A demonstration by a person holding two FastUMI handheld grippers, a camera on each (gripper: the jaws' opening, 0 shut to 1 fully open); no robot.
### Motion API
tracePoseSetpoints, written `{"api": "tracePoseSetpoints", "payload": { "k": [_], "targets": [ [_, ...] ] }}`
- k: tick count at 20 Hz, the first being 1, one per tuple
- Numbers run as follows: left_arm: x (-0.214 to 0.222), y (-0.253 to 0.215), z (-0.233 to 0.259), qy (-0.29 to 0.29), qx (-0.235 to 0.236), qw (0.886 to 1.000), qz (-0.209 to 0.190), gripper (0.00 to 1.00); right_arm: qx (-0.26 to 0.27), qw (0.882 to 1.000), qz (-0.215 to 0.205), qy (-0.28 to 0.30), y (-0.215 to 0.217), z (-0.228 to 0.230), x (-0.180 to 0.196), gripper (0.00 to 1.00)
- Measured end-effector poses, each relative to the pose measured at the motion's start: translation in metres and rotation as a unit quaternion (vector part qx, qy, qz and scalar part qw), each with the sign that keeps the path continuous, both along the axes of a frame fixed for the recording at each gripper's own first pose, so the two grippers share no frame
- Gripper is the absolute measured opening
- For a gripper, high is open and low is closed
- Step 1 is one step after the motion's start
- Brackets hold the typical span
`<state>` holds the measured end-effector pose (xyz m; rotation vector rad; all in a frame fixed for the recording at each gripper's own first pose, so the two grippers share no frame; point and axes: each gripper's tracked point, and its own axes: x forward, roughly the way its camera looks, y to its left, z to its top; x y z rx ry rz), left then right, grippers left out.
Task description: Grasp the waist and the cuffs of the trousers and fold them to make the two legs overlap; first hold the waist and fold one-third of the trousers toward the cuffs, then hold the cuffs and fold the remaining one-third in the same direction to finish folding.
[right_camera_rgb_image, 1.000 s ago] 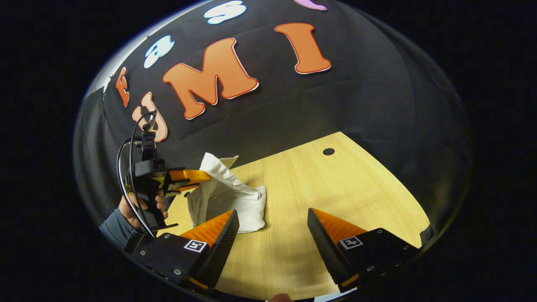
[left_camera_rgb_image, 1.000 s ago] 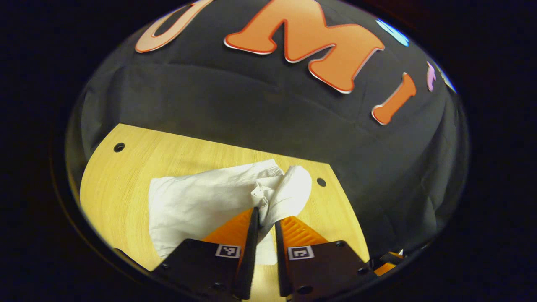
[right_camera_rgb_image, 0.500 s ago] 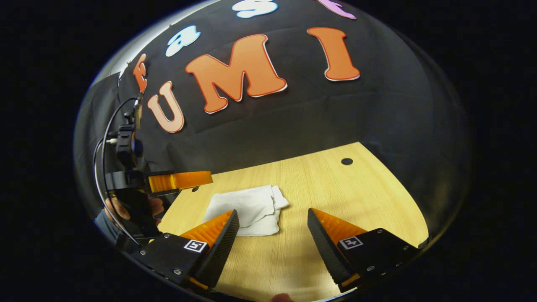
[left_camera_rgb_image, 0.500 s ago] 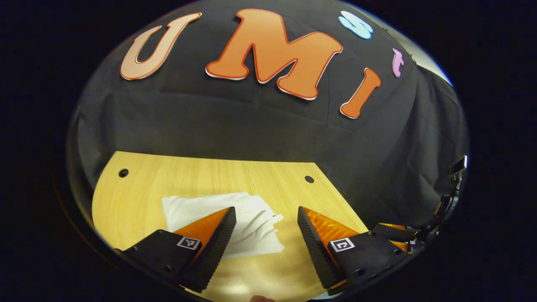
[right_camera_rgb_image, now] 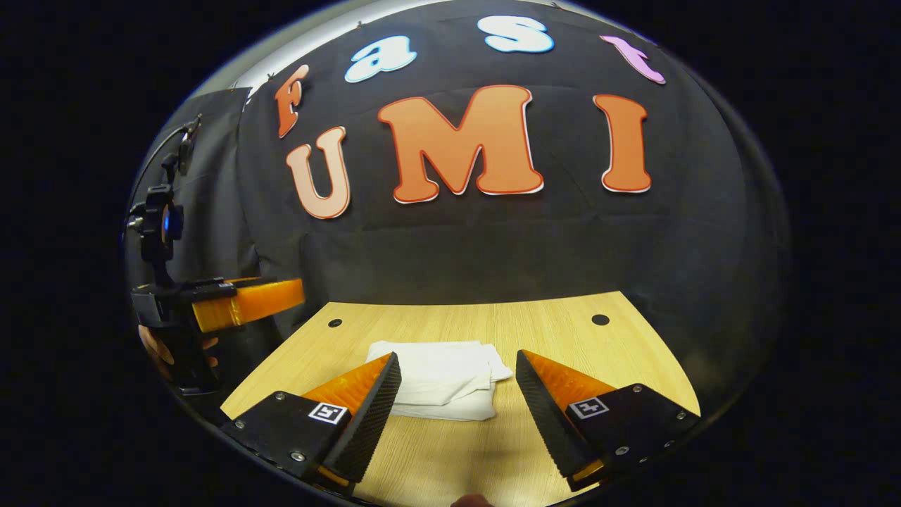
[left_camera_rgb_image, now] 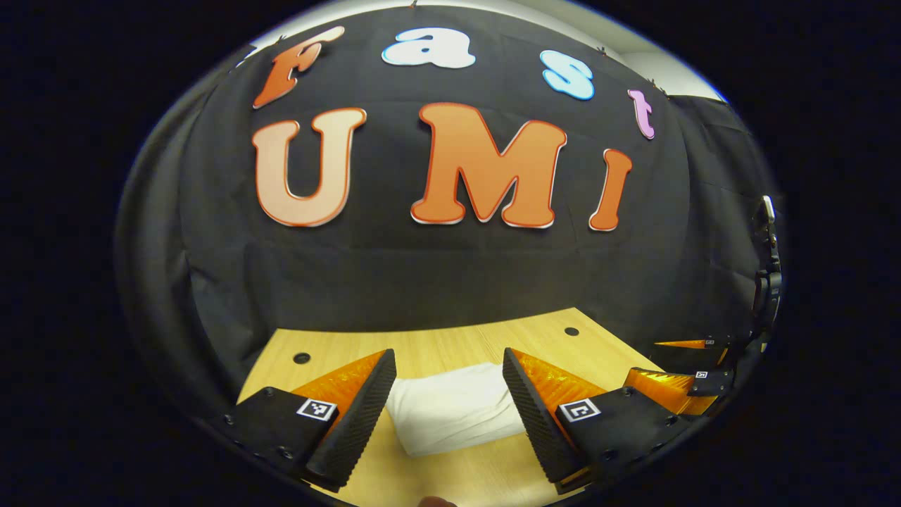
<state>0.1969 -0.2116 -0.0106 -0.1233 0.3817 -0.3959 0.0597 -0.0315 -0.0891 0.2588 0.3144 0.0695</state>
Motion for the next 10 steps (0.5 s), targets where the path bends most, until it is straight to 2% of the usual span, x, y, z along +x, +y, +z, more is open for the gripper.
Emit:
{"api": "tracePoseSetpoints", "payload": {
  "k": [5,6,7,10],
  "targets": [
    [-0.02,0.045,0.048,-0.086,-0.005,0.996,0.033,0.99,0.0,1.0,0.012,-0.016,0.034,0.025,0.01,0.98],
    [-0.025,0.054,0.057,-0.103,-0.005,0.994,0.042,0.96,-0.001,1.0,0.013,-0.021,0.038,0.029,0.009,0.98],
    [-0.031,0.063,0.062,-0.116,-0.006,0.992,0.047,0.98,-0.005,1.0,0.012,-0.026,0.039,0.033,0.008,0.99],
    [-0.039,0.077,0.067,-0.127,-0.01,0.99,0.06,0.97,-0.014,0.999,0.006,-0.047,0.044,0.045,0.006,0.98]
  ]
}}
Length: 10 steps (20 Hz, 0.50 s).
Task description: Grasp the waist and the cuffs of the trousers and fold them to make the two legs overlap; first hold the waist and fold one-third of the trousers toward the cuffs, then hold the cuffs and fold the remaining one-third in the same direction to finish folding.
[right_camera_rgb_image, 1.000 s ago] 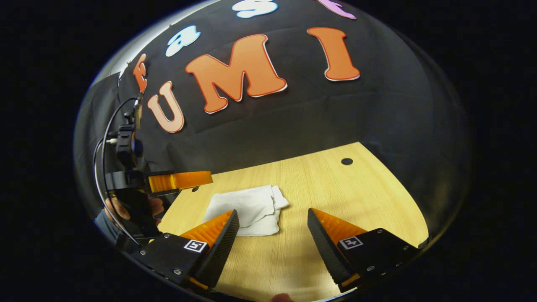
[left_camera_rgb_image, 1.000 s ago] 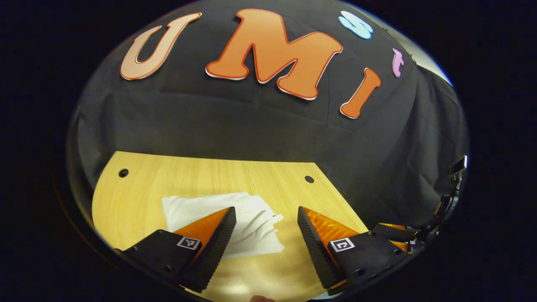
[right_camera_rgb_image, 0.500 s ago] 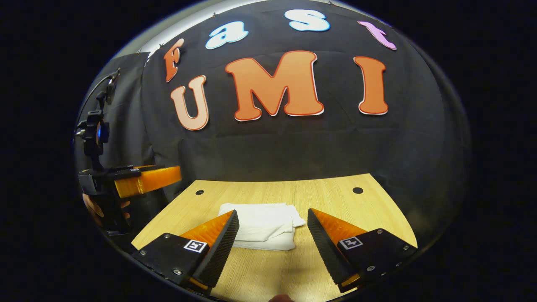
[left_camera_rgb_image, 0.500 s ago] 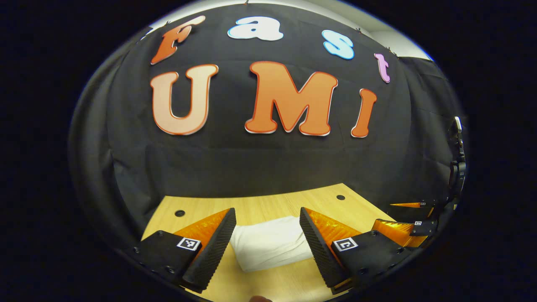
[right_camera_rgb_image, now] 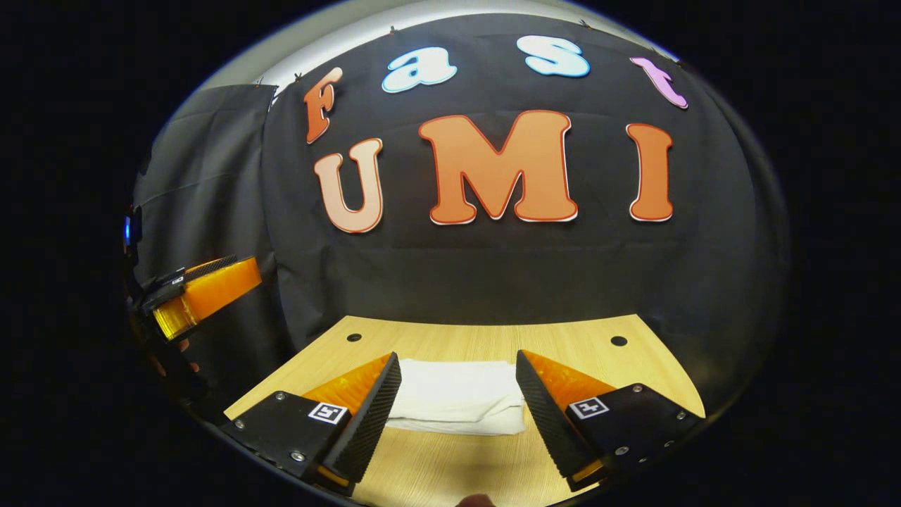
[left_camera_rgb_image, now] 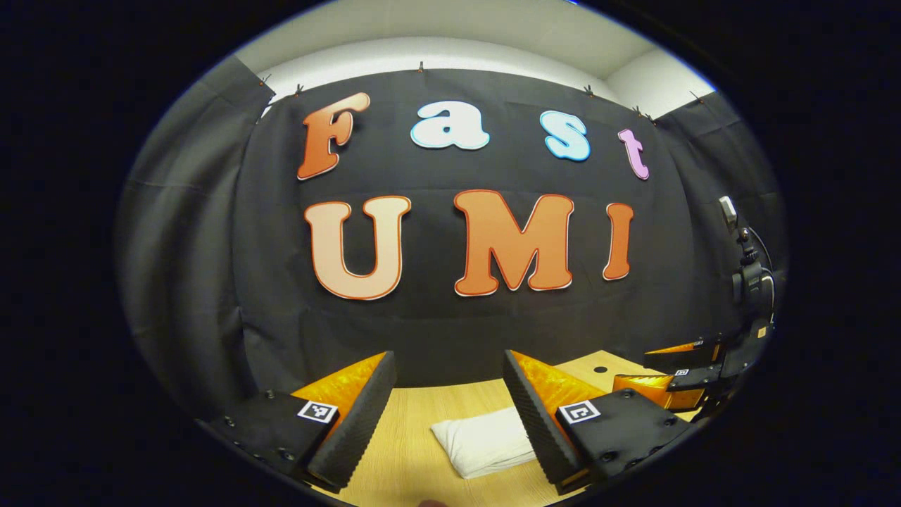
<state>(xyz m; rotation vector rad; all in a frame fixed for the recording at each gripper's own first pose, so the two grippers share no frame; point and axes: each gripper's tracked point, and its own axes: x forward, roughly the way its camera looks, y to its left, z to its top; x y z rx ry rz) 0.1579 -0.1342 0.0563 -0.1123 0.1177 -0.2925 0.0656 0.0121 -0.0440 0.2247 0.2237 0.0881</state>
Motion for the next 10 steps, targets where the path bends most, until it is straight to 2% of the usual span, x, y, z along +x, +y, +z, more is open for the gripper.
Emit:
{"api": "tracePoseSetpoints", "payload": {
  "k": [2,5,8,10],
  "targets": [
    [0.001,0.006,0.0,-0.001,-0.011,1.0,0.006,1.0,-0.011,1.0,-0.004,-0.005,0.001,0.003,-0.004,0.98],
    [0.002,0.014,-0.003,0.001,-0.018,1.0,0.015,0.96,-0.032,0.999,-0.012,-0.002,-0.003,0.005,-0.007,0.98],
    [0.002,0.006,0.004,0.008,-0.045,0.999,0.005,1.0,-0.036,0.999,-0.026,0.011,-0.014,0.008,-0.004,0.98],
    [0.003,0.007,0.017,0.001,-0.059,0.998,0.008,0.96,-0.027,0.999,-0.031,0.002,-0.019,0.022,-0.003,0.98]
  ]
}}
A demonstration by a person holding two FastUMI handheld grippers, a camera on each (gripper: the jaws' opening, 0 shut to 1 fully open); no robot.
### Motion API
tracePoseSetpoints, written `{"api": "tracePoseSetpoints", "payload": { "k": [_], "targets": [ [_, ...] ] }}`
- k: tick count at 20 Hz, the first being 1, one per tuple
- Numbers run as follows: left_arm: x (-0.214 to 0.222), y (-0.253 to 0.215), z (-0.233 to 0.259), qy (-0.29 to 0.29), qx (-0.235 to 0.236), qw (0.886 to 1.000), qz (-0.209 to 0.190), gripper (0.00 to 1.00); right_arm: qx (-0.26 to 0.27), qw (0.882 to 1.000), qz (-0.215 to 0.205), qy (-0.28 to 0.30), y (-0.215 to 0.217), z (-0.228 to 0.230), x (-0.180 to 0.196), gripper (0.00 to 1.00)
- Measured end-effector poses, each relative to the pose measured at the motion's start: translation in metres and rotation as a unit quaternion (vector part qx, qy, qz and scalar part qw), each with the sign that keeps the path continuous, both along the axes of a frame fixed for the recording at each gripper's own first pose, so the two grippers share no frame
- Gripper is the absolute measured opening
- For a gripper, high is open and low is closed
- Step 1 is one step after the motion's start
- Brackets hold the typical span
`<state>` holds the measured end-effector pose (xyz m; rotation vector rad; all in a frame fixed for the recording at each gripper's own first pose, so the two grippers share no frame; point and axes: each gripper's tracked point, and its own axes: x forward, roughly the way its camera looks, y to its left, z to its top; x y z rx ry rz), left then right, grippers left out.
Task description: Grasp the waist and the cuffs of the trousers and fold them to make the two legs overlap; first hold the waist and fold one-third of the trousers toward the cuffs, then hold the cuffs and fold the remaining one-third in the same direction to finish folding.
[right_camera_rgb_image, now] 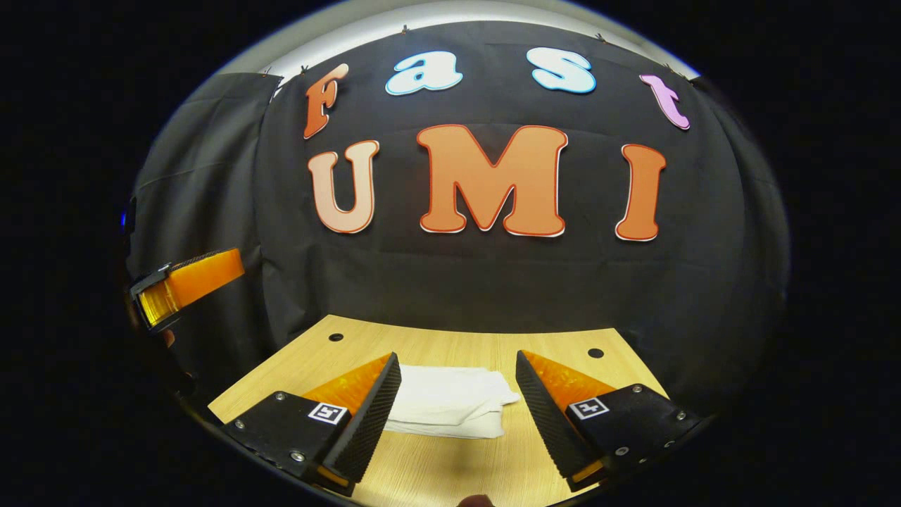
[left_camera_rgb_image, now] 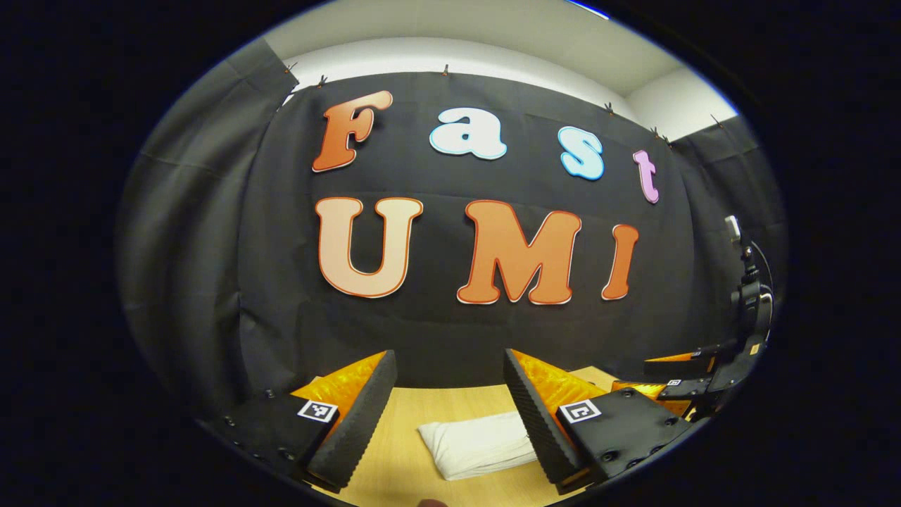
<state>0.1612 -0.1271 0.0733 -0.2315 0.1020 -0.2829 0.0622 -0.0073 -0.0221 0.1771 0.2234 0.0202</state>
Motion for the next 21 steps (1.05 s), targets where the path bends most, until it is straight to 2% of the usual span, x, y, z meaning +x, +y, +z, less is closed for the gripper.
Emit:
{"api": "tracePoseSetpoints", "payload": {
  "k": [4,5,6,7,8,9,11,17,19,21],
  "targets": [
    [-0.004,0.011,-0.002,-0.004,0.004,1.0,0.017,0.99,0.004,1.0,-0.013,-0.028,-0.006,0.018,-0.006,0.98],
    [-0.006,0.015,-0.001,-0.009,0.011,1.0,0.019,0.96,-0.006,0.999,-0.016,-0.037,-0.008,0.02,-0.008,0.98],
    [-0.006,0.02,0.0,-0.012,0.024,0.999,0.024,0.99,-0.015,0.999,-0.016,-0.045,-0.009,0.022,-0.009,0.98],
    [-0.008,0.023,0.0,-0.018,0.037,0.999,0.026,0.95,-0.024,0.998,-0.019,-0.053,-0.011,0.023,-0.011,0.98],
    [-0.01,0.025,0.002,-0.025,0.047,0.998,0.029,0.99,-0.03,0.998,-0.022,-0.06,-0.012,0.024,-0.012,0.98],
    [-0.012,0.025,0.001,-0.031,0.054,0.998,0.027,0.95,-0.034,0.997,-0.025,-0.063,-0.012,0.024,-0.013,0.98],
    [-0.015,0.023,0.0,-0.041,0.064,0.997,0.023,0.98,-0.04,0.997,-0.031,-0.066,-0.012,0.023,-0.013,0.98],
    [-0.018,0.016,-0.023,-0.028,0.05,0.998,0.003,0.96,-0.048,0.994,-0.058,-0.077,-0.006,0.025,-0.02,0.98],
    [-0.026,0.004,-0.033,-0.017,0.034,0.999,-0.023,0.96,-0.061,0.993,-0.055,-0.088,-0.001,0.027,-0.025,0.98],
    [-0.024,0.011,-0.038,-0.002,0.043,0.999,-0.007,0.96,-0.068,0.993,-0.046,-0.09,0.002,0.025,-0.03,0.98]
  ]
}}
